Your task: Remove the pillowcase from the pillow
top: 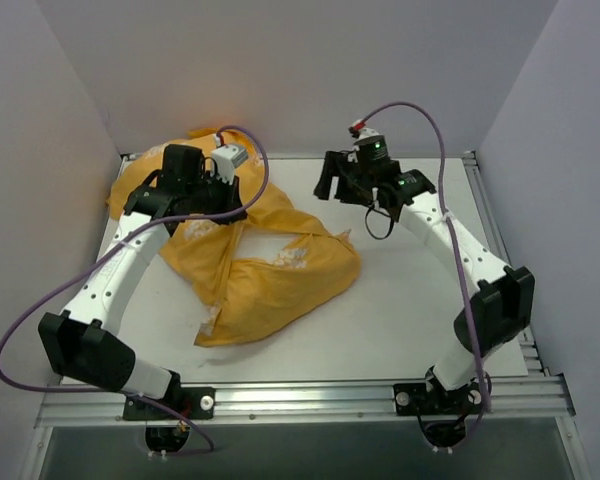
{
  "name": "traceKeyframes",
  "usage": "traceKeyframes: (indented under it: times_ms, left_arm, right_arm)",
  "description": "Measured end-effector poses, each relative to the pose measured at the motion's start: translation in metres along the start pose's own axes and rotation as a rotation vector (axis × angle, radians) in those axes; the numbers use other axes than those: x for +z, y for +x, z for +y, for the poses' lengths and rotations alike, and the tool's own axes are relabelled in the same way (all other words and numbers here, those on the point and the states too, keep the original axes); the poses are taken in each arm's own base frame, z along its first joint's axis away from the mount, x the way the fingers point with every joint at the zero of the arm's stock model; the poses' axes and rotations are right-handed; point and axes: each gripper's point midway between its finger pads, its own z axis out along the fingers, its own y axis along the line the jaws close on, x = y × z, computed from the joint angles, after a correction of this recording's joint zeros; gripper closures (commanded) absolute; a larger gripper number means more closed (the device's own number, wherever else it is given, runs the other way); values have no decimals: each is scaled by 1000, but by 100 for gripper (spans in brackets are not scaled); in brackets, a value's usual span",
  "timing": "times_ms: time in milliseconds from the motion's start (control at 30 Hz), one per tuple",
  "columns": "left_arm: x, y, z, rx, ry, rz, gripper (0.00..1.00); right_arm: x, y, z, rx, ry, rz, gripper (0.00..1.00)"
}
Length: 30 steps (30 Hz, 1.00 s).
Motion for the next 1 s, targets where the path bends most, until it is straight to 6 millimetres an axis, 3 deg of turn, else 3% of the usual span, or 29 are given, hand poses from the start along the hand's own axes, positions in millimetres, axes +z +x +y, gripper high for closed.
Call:
traceKeyframes:
  times_ms: [67, 167, 267, 433, 567, 700, 767, 867, 967, 1000]
  left_arm:
    - [6, -10, 0, 11, -2, -14, 98]
    - [7, -19, -4, 30, -1, -38, 98]
    - [8, -23, -10, 46, 9, -50, 98]
    - [9, -24, -13, 55, 9, -50, 98]
    - [8, -24, -12, 56, -1, -51, 98]
    - [9, -23, -12, 58, 0, -55, 98]
    - [9, -22, -11, 58, -3, -56, 98]
    - [10, -18, -5, 52, -20, -51, 98]
    - [9, -14, 10, 31, -57, -45, 98]
    - [9, -13, 14, 27, -66, -42, 98]
  right_arm:
    - [-29, 29, 51, -42, -65, 3, 19]
    - [-77, 82, 116, -80, -181, 22, 18]
    - [-96, 114, 138, -47, -200, 33, 18]
    - [-60, 152, 129, -2, -50, 66, 20]
    - [-36, 186, 99, -7, 69, 97, 27]
    - [-27, 188, 81, 41, 88, 82, 51]
    - [-26, 184, 74, 78, 77, 66, 52]
    - [-30, 183, 61, 119, 56, 46, 62]
    - [-32, 193, 46, 180, 3, 45, 84]
    - [-32, 198, 37, 204, -10, 48, 100]
